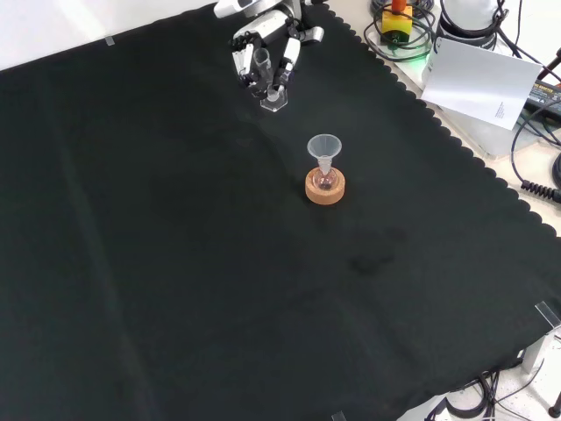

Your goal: Pour the water from the graduated cylinder into the round-bottom flask.

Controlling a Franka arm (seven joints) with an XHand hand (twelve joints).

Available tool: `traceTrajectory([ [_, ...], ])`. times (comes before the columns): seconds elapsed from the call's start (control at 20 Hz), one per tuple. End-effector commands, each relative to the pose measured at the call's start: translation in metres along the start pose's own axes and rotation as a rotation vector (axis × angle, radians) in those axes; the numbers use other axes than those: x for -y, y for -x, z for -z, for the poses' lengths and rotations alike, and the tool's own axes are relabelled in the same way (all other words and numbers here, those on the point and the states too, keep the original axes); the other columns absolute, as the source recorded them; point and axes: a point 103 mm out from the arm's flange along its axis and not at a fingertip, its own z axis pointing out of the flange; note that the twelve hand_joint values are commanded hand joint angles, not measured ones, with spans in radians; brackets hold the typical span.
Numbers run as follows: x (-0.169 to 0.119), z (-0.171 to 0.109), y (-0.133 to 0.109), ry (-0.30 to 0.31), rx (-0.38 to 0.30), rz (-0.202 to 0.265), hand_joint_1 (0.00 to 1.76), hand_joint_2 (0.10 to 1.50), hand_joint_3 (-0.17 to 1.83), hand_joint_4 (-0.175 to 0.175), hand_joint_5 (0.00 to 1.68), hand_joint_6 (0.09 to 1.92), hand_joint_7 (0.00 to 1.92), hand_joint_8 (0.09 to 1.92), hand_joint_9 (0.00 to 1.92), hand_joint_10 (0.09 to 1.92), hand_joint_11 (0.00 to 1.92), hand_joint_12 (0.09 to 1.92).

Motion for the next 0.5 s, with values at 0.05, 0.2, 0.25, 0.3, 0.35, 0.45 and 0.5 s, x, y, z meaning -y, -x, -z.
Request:
traceTrajectory([
  [0.05,0.039,-0.011,0.002,-0.226,0.146,0.038,1.13,1.14,-0.06,-0.105,1.01,0.99,1.29,0.29,1.45,0.09,1.38,0.67],
  [0.2,0.041,-0.016,-0.002,-0.282,0.171,0.048,1.13,1.14,-0.06,-0.105,1.01,0.99,1.29,0.29,1.45,0.09,1.38,0.67],
  [0.25,0.042,-0.016,-0.004,-0.294,0.182,0.052,1.13,1.14,-0.06,-0.105,1.01,0.99,1.29,0.29,1.45,0.09,1.38,0.67],
  [0.3,0.043,-0.016,-0.006,-0.308,0.196,0.054,1.13,1.14,-0.06,-0.106,1.01,0.99,1.29,0.29,1.45,0.09,1.38,0.67],
  [0.35,0.044,-0.016,-0.008,-0.322,0.203,0.054,1.13,1.14,-0.06,-0.106,1.01,0.99,1.29,0.29,1.45,0.09,1.38,0.67],
  [0.45,0.044,-0.017,-0.013,-0.368,0.230,0.057,1.13,1.14,-0.06,-0.106,1.01,0.99,1.29,0.28,1.45,0.09,1.38,0.67],
  [0.5,0.044,-0.018,-0.015,-0.383,0.239,0.059,1.13,1.14,-0.06,-0.107,1.01,0.99,1.29,0.28,1.46,0.09,1.38,0.67],
])
